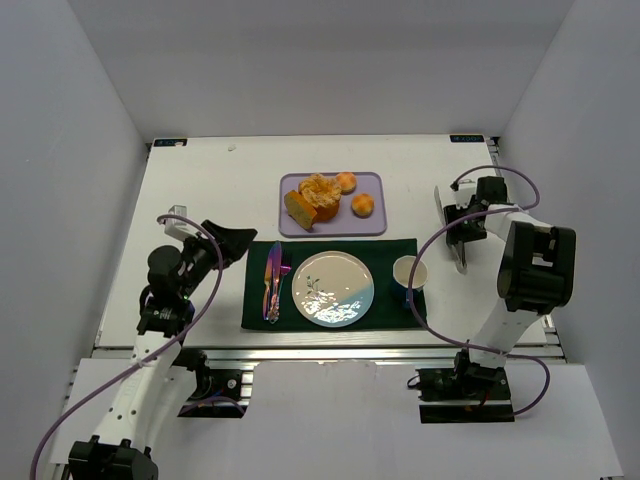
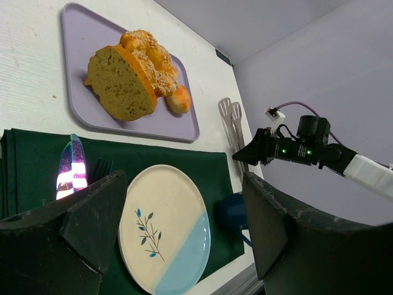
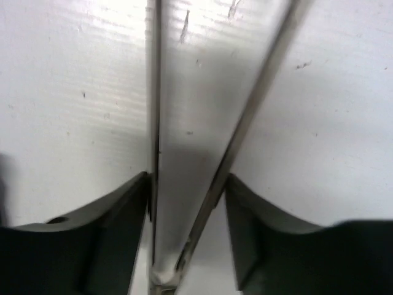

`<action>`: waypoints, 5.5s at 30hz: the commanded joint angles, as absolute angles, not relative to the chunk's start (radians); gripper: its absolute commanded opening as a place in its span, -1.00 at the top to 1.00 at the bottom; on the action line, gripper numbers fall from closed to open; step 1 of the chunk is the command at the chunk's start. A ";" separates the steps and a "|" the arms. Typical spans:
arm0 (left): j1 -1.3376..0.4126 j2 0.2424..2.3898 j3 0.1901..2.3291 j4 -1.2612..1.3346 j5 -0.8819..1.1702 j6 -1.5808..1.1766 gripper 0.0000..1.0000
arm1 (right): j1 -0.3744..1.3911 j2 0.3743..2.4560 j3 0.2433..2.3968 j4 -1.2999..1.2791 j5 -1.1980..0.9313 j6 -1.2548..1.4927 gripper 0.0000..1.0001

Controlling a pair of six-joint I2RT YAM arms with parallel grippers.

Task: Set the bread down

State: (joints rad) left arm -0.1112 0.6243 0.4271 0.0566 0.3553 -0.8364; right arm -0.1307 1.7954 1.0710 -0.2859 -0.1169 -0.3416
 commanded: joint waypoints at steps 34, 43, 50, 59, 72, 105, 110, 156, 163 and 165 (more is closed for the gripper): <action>-0.112 0.630 0.529 0.055 0.351 -0.833 -0.69 | 0.253 1.566 1.423 -0.479 -0.463 -0.672 0.45; -0.112 0.612 0.518 0.049 0.339 -0.838 -0.69 | 0.403 1.594 1.462 -0.561 -0.437 -0.667 0.31; -0.112 0.595 0.512 0.038 0.339 -0.839 -0.69 | 0.443 1.594 1.451 -0.571 -0.403 -0.638 0.20; -0.112 0.574 0.506 0.026 0.333 -0.839 -0.69 | 0.488 1.594 1.425 -0.566 -0.373 -0.595 0.20; -0.112 0.545 0.500 0.005 0.319 -0.841 -0.69 | 0.557 1.634 1.368 -0.476 -0.238 -0.526 0.08; -0.112 0.532 0.495 0.008 0.324 -0.845 -0.70 | 0.560 1.283 1.221 -0.566 -0.347 -0.704 1.00; -0.112 0.535 0.492 0.015 0.330 -0.847 -0.70 | 0.558 1.194 1.186 -0.652 -0.411 -0.771 1.00; -0.112 0.564 0.486 0.037 0.356 -0.845 -0.70 | 0.558 0.960 0.982 -0.628 -0.307 -0.583 0.36; -0.112 0.566 0.485 0.045 0.357 -0.847 -0.70 | 0.512 1.012 1.015 -0.469 -0.186 -0.318 0.85; -0.112 0.563 0.485 0.044 0.357 -0.845 -0.69 | 0.433 1.047 1.034 -0.443 -0.164 -0.211 1.00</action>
